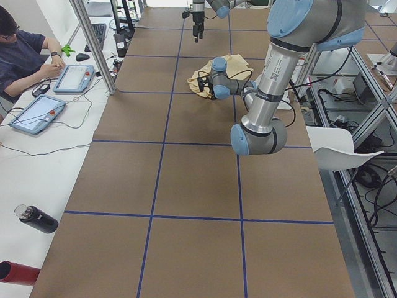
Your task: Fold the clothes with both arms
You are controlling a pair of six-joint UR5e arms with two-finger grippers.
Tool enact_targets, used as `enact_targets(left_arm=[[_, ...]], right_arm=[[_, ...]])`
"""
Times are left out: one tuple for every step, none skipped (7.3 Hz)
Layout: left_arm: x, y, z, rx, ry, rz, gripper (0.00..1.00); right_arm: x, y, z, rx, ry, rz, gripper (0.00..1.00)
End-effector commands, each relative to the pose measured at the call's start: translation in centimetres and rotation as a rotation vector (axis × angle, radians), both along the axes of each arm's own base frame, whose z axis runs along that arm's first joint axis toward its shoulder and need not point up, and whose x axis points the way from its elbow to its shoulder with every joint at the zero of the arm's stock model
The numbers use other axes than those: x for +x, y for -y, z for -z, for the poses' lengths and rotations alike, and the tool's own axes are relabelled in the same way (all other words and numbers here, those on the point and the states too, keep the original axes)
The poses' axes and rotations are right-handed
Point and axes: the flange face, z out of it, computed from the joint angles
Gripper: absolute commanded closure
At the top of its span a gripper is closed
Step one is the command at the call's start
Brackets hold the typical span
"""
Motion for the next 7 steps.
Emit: enact_targets(left_arm=[[0.06, 0.02, 0.11, -0.002, 0.004, 0.0, 0.46], [0.08, 0.03, 0.21, -0.001, 0.002, 0.0, 0.45], [0.04, 0.01, 0.28, -0.001, 0.001, 0.0, 0.4], [0.11, 0.04, 0.52, 0.0, -0.002, 0.0, 0.38], [0.21, -0.03, 0.56, 0.0, -0.002, -0.001, 0.38], [0.52, -0.46, 0.59, 0.0, -0.002, -0.009, 0.38], [0.85, -0.79, 0.39, -0.001, 0.002, -0.015, 0.38]], right_arm=[[-0.05, 0.06, -0.14, -0.003, -0.002, 0.0, 0.0], [-0.05, 0.06, -0.14, -0.003, -0.002, 0.0, 0.0], [-0.05, 0.06, -0.14, -0.003, -0.002, 0.0, 0.0], [-0.05, 0.06, -0.14, -0.003, -0.002, 0.0, 0.0], [-0.05, 0.06, -0.29, -0.005, -0.004, 0.0, 0.0], [-0.05, 0.06, -0.29, -0.005, -0.004, 0.0, 0.0], [-0.1, 0.12, -0.43, -0.007, -0.006, 0.0, 0.0]])
